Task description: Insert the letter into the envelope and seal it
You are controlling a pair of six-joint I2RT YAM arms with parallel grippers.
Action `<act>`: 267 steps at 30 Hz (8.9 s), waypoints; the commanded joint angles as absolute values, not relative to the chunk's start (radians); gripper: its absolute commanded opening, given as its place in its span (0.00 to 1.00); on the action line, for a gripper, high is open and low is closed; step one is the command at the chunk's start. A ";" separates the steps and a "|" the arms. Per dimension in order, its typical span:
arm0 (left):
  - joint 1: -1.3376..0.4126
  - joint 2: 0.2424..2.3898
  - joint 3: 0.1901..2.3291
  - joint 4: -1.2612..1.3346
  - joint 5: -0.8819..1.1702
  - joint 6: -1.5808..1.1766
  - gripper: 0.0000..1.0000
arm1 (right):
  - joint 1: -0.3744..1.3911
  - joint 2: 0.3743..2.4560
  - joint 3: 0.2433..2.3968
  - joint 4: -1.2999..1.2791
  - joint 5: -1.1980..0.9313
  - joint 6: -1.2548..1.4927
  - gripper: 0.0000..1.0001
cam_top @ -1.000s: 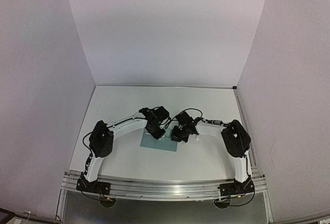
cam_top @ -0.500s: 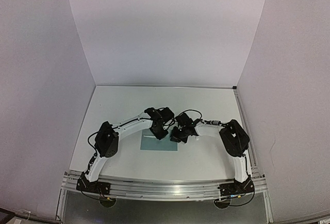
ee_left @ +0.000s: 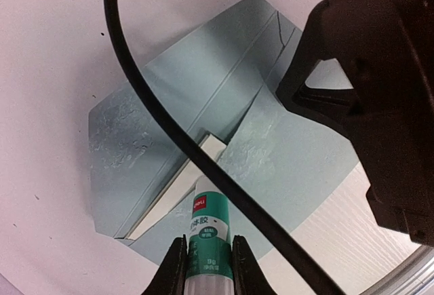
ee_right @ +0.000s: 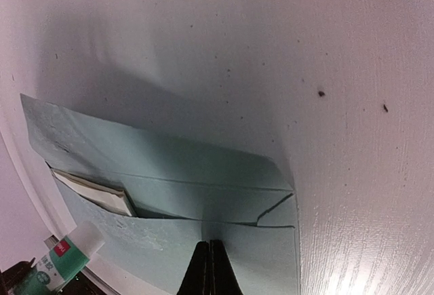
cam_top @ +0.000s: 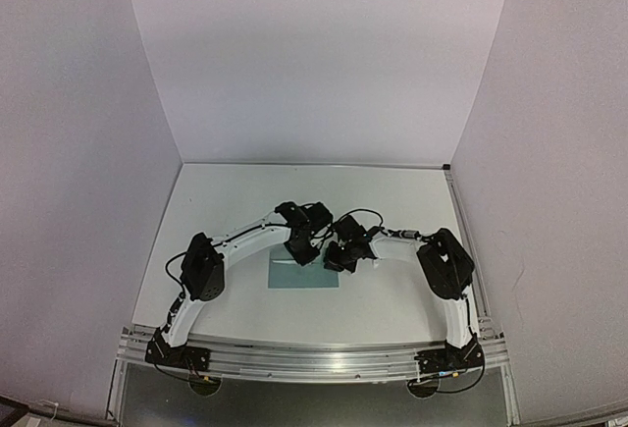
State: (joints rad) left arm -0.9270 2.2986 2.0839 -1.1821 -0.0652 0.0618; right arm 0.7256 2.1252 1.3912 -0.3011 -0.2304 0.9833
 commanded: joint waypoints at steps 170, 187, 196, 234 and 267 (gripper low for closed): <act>-0.940 2.103 1.729 -1.164 -0.030 0.304 0.00 | 0.749 2.229 1.450 -0.385 -0.205 0.969 0.00; -0.953 2.239 1.870 -0.850 0.010 0.220 0.00 | 0.749 2.245 1.471 -0.383 -0.218 0.977 0.00; -0.953 2.247 1.882 -0.825 0.066 0.186 0.00 | 0.749 2.249 1.464 -0.382 -0.221 0.976 0.00; -0.953 2.201 1.848 -0.865 0.096 0.244 0.00 | 0.749 2.264 1.475 -0.383 -0.219 0.980 0.00; -0.930 1.983 1.653 -0.965 0.077 0.298 0.00 | 0.747 2.270 1.513 -0.383 -0.227 0.967 0.00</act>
